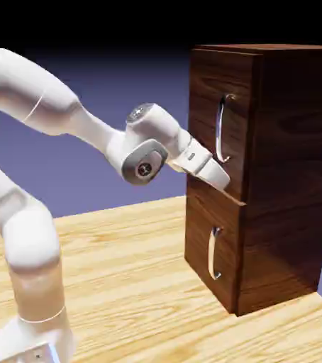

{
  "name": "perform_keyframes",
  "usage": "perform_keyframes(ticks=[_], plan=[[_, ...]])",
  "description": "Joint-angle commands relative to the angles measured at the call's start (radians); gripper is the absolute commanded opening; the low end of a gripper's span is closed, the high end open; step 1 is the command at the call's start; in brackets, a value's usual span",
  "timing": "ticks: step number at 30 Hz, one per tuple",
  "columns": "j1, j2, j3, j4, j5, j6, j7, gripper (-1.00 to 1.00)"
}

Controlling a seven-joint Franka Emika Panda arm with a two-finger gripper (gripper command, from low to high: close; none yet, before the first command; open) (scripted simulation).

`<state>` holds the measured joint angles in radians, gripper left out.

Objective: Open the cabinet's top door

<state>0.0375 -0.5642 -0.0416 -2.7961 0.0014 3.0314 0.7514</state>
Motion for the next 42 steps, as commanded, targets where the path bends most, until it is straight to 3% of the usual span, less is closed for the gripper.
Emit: perform_keyframes(ticks=[1, 42], plan=[[0.029, 0.007, 0.019, -0.001, -0.015, -0.026, 0.032, 0.0], [0.382, -0.337, -0.4, 0.109, -1.798, -0.102, 1.396, 0.0]])
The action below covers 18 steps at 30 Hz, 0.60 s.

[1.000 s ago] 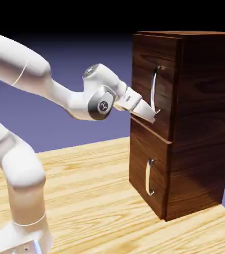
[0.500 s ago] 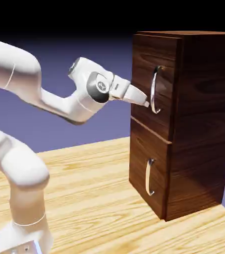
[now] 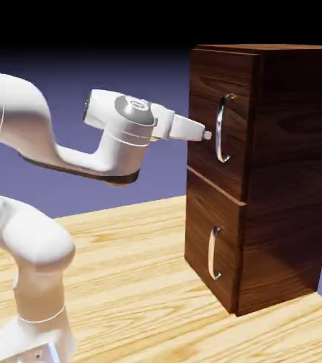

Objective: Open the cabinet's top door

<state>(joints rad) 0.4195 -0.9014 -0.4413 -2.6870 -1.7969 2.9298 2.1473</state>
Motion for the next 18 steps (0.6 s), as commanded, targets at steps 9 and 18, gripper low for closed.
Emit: perform_keyframes(ticks=[9, 18], plan=[[0.073, -0.082, -0.105, 0.022, -0.391, -0.009, 0.301, 0.0], [0.146, -0.163, -0.209, 0.044, -0.783, -0.019, 0.602, 0.0]])
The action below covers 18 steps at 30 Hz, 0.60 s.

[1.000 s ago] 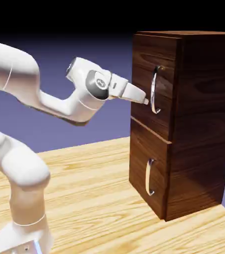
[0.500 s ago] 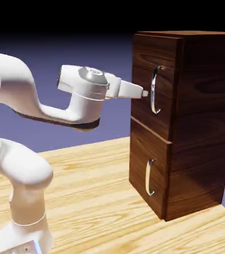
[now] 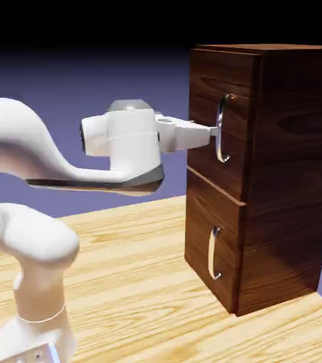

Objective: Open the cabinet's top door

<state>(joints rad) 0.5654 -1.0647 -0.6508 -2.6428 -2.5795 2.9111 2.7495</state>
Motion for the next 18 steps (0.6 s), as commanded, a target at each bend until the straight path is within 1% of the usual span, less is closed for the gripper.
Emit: perform_keyframes(ticks=[1, 2, 7, 8, 9, 18], plan=[[0.013, -0.016, -0.033, -0.011, -0.008, 0.003, 0.039, 0.0], [0.013, -0.016, -0.033, -0.011, -0.008, 0.003, 0.039, 0.0], [0.186, 0.094, -0.129, 0.098, -0.075, -0.074, 0.084, 0.0], [0.186, 0.094, -0.129, 0.098, -0.075, -0.074, 0.084, -1.0], [0.186, 0.094, -0.129, 0.098, -0.075, -0.074, 0.084, -1.0], [-0.102, 0.019, 0.193, -0.11, 0.273, -0.249, -0.017, -1.0]])
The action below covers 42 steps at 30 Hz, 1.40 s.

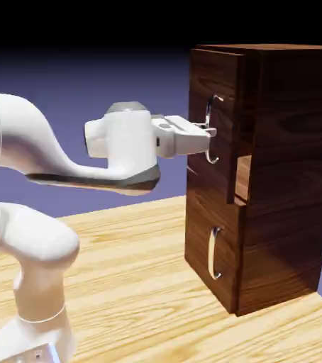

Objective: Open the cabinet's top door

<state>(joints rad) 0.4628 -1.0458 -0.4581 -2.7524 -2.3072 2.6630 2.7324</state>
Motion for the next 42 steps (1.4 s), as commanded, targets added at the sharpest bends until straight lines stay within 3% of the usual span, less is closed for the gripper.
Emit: perform_keyframes(ticks=[1, 12, 22, 32, 42], plan=[[-0.022, -0.013, 0.035, -0.019, 0.044, -0.021, -0.015, -1.0], [-0.126, -0.144, 0.398, -0.156, 0.523, -0.282, -0.16, -1.0], [-0.105, -0.124, 0.757, -0.132, 0.935, -0.622, -0.203, -1.0], [-0.207, 0.079, 1.119, 0.076, 1.262, -1.01, -0.158, -1.0], [-0.516, 0.319, 1.48, 0.412, 1.453, -1.392, -0.089, -1.0]])
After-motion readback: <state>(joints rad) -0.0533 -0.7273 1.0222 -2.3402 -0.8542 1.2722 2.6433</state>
